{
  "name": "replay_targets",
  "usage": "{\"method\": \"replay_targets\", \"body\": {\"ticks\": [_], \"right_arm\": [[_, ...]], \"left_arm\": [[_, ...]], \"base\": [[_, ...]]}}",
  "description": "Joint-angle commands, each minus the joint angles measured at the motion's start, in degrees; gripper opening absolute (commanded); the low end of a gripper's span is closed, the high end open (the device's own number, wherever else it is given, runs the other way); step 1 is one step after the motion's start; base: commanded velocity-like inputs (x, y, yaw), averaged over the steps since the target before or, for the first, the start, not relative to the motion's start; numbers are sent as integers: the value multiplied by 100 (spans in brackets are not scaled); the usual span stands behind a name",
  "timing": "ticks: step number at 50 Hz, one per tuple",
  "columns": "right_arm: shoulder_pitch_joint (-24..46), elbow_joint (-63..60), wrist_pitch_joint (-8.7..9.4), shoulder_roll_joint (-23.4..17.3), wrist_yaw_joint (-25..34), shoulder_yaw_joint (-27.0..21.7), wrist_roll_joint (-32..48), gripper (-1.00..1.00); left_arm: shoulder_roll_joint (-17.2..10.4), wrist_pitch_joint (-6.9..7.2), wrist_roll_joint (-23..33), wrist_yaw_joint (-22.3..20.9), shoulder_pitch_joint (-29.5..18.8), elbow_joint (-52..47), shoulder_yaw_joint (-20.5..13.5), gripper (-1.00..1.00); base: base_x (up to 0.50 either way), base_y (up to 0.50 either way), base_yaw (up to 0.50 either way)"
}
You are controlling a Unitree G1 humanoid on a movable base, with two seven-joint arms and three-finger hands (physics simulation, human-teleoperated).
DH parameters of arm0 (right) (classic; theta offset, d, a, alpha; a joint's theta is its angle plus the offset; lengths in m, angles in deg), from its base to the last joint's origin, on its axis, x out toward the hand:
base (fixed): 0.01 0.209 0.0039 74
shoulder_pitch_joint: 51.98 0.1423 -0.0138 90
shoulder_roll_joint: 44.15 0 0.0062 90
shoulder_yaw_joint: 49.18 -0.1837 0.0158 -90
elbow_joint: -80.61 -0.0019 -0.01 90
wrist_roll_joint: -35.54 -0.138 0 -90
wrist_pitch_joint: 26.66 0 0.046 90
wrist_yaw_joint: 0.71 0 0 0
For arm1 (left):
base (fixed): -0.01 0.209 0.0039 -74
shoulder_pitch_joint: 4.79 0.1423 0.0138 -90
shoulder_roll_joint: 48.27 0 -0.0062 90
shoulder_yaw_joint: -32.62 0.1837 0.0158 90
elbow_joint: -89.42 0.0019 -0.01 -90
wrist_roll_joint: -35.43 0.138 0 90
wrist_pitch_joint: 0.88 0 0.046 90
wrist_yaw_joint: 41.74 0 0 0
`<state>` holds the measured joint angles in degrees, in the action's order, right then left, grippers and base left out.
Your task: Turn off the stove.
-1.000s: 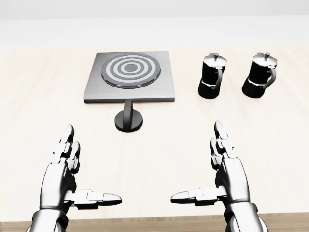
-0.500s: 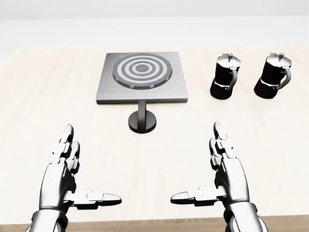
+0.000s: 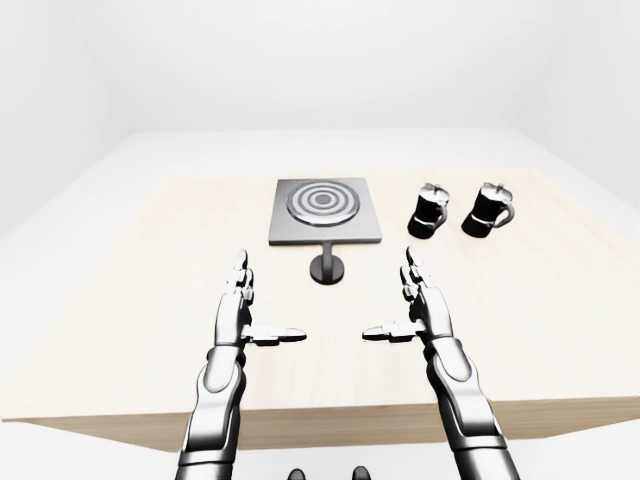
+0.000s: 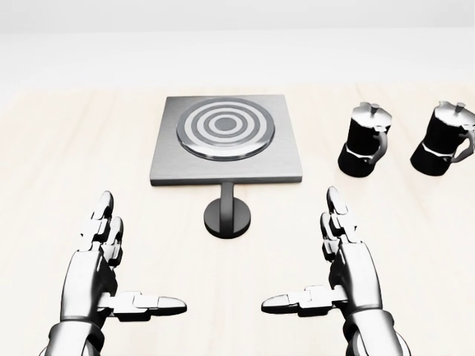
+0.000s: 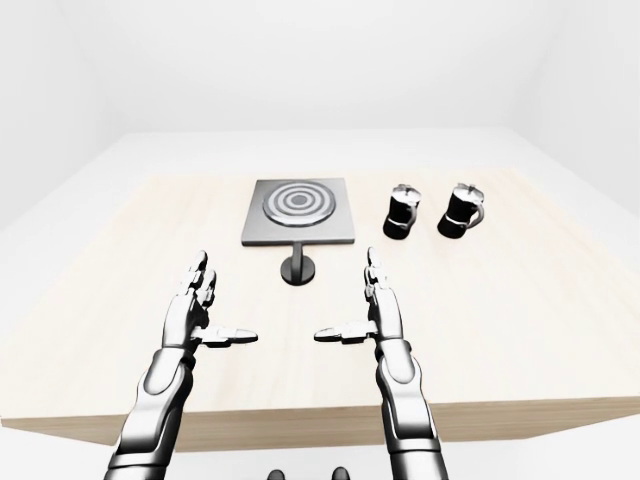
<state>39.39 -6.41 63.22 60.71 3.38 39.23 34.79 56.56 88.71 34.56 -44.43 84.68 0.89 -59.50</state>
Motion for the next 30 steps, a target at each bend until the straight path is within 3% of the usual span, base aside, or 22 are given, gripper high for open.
{"method": "replay_targets", "body": {"ticks": [1, 3, 9, 11, 21, 25, 27, 30], "right_arm": [[9, 29, -32, -5, 22, -11, -21, 100], [11, 20, -10, -3, 25, -12, -32, 100], [-1, -19, 17, -3, 18, 4, -10, 100], [-11, -41, 29, 0, 12, 13, 6, 100], [10, 3, 7, -2, 16, 1, 13, 100], [27, 64, -25, -8, 20, 0, 23, 100], [25, 45, -3, -6, 15, 3, 28, 100], [15, 3, 27, 0, 2, 8, 34, 100]], "left_arm": [[2, 67, -13, -12, 26, -86, 6, 100], [1, -43, -15, -13, -33, 78, -8, 100], [4, 77, -37, -20, 40, -129, 2, 100], [3, 6, -50, -25, 1, -16, -14, 100], [6, 66, -75, -28, 18, -91, -8, 100], [4, 22, -83, -33, 3, -37, -16, 100], [7, 92, -94, -14, 14, -117, -21, 100], [5, 35, -163, 21, -41, -47, -73, 100]], "base": [[34, 0, 0], [34, 0, 0], [34, 0, 0], [34, 0, 0], [34, 0, 0], [34, 0, 0], [34, 0, 0], [34, 0, 0]]}}
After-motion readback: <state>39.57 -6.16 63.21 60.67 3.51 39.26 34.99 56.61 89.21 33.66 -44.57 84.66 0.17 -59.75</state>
